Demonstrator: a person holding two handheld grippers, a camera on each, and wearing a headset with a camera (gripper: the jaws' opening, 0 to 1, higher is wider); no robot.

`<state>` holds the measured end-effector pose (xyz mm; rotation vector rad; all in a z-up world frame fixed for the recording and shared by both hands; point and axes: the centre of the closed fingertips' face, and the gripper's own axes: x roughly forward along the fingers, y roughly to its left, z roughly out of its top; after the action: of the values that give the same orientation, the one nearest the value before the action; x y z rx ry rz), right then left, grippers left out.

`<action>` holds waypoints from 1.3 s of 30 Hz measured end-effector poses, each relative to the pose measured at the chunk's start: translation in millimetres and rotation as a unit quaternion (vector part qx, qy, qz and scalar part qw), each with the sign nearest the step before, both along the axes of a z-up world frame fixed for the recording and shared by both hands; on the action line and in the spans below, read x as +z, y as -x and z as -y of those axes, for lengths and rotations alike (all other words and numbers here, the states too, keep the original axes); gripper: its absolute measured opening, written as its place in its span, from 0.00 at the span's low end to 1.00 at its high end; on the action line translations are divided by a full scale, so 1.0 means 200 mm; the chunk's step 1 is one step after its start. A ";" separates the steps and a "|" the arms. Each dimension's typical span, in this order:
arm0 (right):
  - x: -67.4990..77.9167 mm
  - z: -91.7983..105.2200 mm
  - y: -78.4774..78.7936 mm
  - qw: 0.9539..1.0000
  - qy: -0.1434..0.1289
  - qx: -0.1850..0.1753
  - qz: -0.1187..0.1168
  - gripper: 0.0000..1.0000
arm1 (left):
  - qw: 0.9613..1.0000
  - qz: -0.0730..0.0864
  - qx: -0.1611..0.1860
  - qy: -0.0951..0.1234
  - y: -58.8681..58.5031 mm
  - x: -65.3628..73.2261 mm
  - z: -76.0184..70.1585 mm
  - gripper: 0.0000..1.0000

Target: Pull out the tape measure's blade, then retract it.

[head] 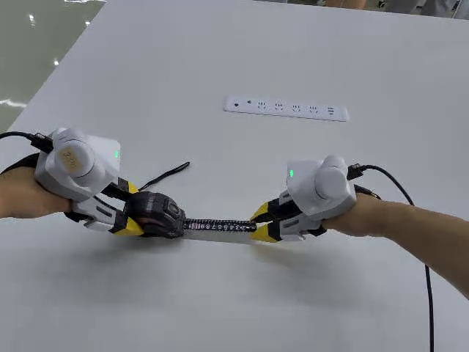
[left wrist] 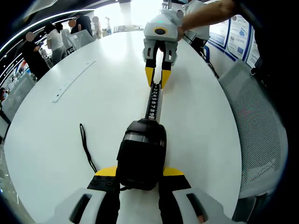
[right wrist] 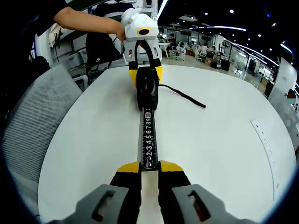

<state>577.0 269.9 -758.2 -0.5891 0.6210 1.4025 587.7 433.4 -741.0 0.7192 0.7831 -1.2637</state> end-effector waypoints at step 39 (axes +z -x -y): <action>-0.04 0.32 0.02 1.000 0.019 -0.016 -0.007 0.11 | 1.000 0.000 -0.003 -0.002 0.00 -0.01 0.01 0.29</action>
<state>572.1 205.5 -767.0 -0.5968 0.6663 1.3693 587.4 431.1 -742.2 0.7245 0.7844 -1.2677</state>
